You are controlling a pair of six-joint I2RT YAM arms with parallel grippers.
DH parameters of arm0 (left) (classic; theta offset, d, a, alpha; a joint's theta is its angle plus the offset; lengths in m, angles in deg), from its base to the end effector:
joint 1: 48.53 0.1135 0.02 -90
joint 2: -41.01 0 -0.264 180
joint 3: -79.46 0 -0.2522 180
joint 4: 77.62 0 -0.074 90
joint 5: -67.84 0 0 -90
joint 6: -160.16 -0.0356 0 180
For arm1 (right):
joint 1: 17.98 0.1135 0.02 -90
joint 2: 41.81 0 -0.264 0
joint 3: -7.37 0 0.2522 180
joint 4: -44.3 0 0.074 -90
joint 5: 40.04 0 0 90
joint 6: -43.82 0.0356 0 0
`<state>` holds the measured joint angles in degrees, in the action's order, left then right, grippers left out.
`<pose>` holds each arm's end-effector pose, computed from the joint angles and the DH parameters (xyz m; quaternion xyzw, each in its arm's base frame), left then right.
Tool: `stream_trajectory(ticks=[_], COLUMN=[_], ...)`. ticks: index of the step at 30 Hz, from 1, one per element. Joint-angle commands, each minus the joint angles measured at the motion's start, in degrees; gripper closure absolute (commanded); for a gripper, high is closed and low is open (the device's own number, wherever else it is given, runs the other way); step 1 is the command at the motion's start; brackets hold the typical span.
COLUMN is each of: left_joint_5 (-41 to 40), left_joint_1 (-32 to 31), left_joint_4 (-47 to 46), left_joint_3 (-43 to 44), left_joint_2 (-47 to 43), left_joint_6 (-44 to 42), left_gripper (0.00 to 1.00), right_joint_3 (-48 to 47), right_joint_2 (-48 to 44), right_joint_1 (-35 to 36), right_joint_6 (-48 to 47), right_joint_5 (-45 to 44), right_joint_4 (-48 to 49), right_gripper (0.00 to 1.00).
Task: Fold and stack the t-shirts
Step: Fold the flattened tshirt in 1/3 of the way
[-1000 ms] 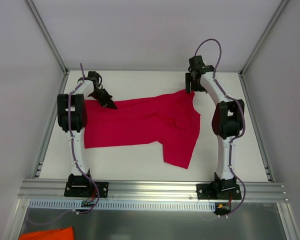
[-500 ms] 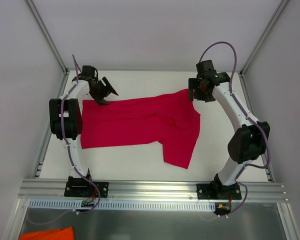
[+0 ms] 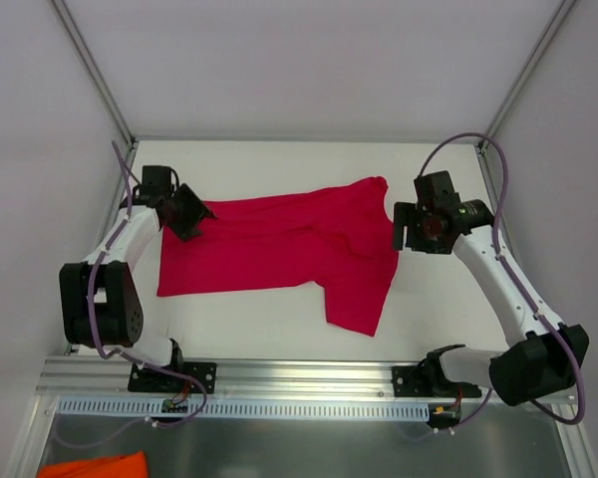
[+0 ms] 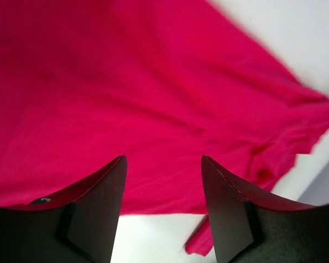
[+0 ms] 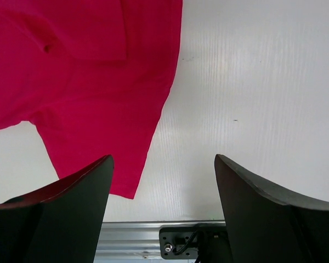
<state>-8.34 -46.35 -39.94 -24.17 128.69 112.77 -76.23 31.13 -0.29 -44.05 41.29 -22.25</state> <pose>0.3279 0.0040 0.2459 -0.3153 0.8758 -0.2259 0.2874 0.2414 0.0713 0.3221 -0.1071 0.9475 -0.0209 0.3005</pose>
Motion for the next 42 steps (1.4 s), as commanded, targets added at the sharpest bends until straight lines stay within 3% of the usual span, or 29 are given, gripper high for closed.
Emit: stream_trajectory(ticks=[1, 6, 13, 27, 36, 42], left_joint_5=[-7.8, -14.7, -17.7, -18.6, -25.1, -27.8], left_joint_1=[-0.5, -1.3, -1.4, -1.0, -0.9, -0.8], left_joint_4=[6.6, 16.9, 19.6, 12.8, 19.1, 21.9], left_joint_3=[-5.4, -9.2, -14.6, -17.0, -12.2, -13.7], left_joint_2=[-8.0, -15.2, -20.4, -9.5, -4.2, -3.9], left_joint_6=[3.3, 5.0, 5.9, 4.4, 5.6, 7.2], left_gripper=[0.44, 0.43, 0.43, 0.43, 0.45, 0.45], right_joint_3=[2.3, 8.4, 12.6, 18.5, 17.3, 16.0], right_joint_2=[-2.7, -5.2, -8.4, -10.5, -12.7, -14.7], right_joint_1=[0.6, 1.0, 1.1, 1.7, 1.6, 1.6], right_joint_6=[2.6, 3.0, 5.5, 4.5, 4.5, 3.8], right_joint_5=[3.2, 10.2, 12.4, 9.0, 5.9, 4.6], right_joint_4=[0.9, 5.0, 5.0, 6.4, 3.9, 1.6], right_gripper=[0.21, 0.22, 0.22, 0.23, 0.22, 0.22])
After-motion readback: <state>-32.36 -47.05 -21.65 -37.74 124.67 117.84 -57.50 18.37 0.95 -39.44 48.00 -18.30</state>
